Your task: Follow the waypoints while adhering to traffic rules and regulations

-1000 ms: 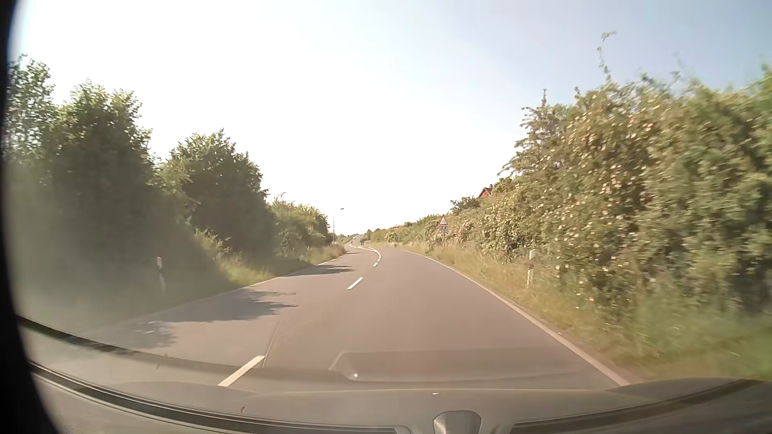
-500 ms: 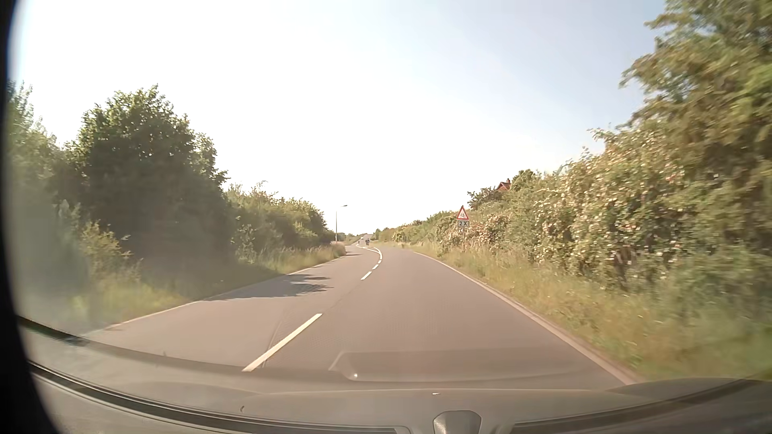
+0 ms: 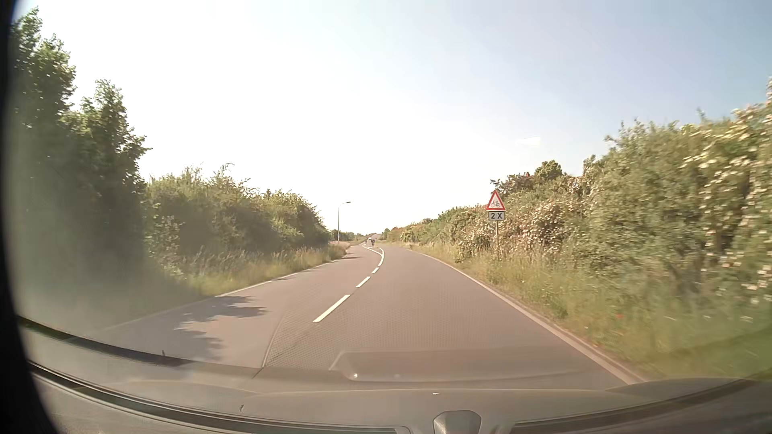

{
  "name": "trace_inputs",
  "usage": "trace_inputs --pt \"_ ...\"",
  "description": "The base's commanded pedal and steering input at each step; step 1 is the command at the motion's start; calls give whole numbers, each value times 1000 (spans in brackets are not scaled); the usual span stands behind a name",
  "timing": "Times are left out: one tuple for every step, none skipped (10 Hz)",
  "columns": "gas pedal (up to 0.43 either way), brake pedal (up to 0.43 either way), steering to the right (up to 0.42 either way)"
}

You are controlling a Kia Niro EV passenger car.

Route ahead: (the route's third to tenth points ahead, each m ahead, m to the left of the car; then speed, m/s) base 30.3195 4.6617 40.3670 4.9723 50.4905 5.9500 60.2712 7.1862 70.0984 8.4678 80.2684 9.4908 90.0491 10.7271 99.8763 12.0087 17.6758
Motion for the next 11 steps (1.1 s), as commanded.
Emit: trace_inputs --pt "169 6 -11" --pt "169 6 -11" --pt "169 6 -9" --pt "169 6 -9" --pt "169 6 -8" --pt "169 6 -8" --pt "169 6 -8" --pt "169 6 -8" --pt "169 6 -8" --pt "169 6 -8" --pt "169 6 -8"
